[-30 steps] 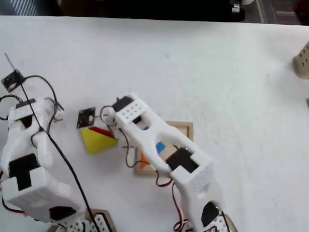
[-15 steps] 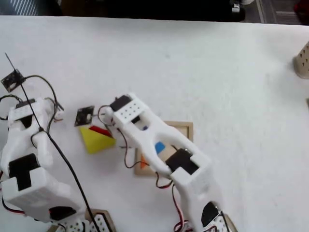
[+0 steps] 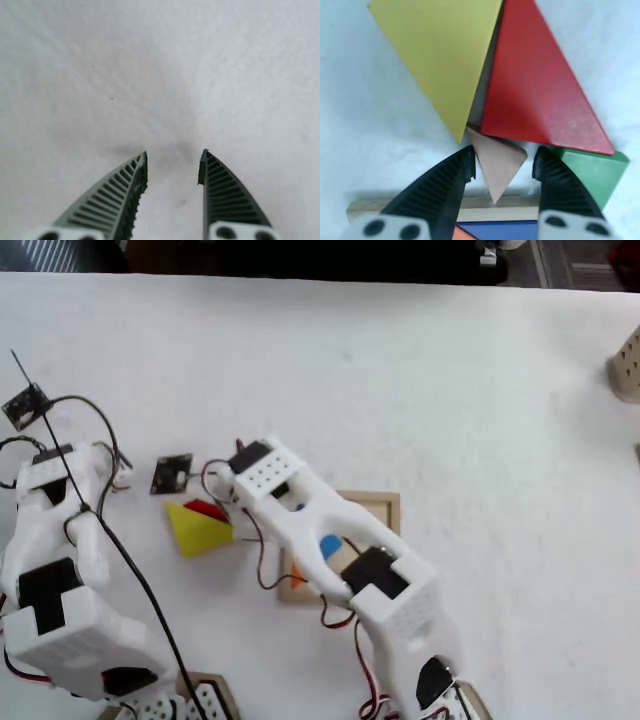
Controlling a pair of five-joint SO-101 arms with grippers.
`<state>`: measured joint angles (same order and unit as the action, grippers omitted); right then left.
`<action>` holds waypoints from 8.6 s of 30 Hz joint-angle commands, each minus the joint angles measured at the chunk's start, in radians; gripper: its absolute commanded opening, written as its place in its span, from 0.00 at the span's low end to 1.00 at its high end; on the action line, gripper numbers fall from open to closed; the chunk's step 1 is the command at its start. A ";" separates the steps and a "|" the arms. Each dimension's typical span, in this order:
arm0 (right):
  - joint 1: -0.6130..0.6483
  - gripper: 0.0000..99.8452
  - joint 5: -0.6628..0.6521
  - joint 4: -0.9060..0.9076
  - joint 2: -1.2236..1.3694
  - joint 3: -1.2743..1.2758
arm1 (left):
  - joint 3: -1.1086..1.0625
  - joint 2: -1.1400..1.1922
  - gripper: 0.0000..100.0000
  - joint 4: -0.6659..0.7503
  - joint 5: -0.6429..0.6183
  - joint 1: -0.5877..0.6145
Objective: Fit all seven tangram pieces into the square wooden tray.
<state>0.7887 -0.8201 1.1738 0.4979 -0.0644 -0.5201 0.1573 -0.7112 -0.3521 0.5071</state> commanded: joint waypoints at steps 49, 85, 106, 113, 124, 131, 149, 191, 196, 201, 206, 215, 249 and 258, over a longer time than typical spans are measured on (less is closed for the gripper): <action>-0.381 0.02 0.671 0.151 -0.389 0.184 | 0.040 -0.015 0.18 -0.005 0.006 -0.016; -0.464 0.21 1.088 -0.077 -0.513 0.520 | 0.040 -0.015 0.18 -0.003 0.006 -0.018; -0.889 0.02 0.942 -0.137 -0.515 0.585 | 0.034 -0.016 0.02 -0.014 0.084 -0.079; -0.954 0.02 0.942 -0.143 -0.515 0.592 | -0.028 -0.257 0.02 -0.121 0.146 -0.223; -1.007 0.02 0.941 -0.179 -0.564 0.595 | -0.341 -0.700 0.02 0.126 0.083 -0.889; -1.035 0.02 0.945 -0.292 -0.713 0.744 | -0.361 -0.410 0.02 0.334 -0.069 -1.050; -0.961 0.02 0.942 -0.351 -0.765 0.801 | -0.196 -0.056 0.02 0.574 -0.066 -1.178; -0.952 0.02 0.941 -0.374 -0.763 0.813 | -0.190 -0.081 0.02 0.460 -0.123 -1.256; -0.952 0.02 0.941 -0.374 -0.763 0.813 | -0.183 -0.077 0.02 0.459 -0.123 -1.219; -0.952 0.02 0.941 -0.374 -0.763 0.813 | -0.181 -0.077 0.02 0.456 -0.123 -1.193; -0.952 0.02 0.941 -0.372 -0.763 0.813 | -0.172 -0.087 0.02 0.459 -0.117 -1.153; -0.951 0.02 0.941 -0.372 -0.763 0.813 | -0.158 -0.088 0.02 0.457 -0.117 -1.125; -0.920 0.02 0.895 -0.394 -0.763 0.829 | -0.135 -0.041 0.02 0.436 -0.117 -1.227; -0.920 0.02 0.893 -0.394 -0.763 0.829 | -0.364 -0.398 0.02 0.436 0.026 -1.216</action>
<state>-0.1427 0.0928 0.7994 -0.2248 0.7702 -0.8193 -0.0483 -0.2693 -0.4150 -0.7311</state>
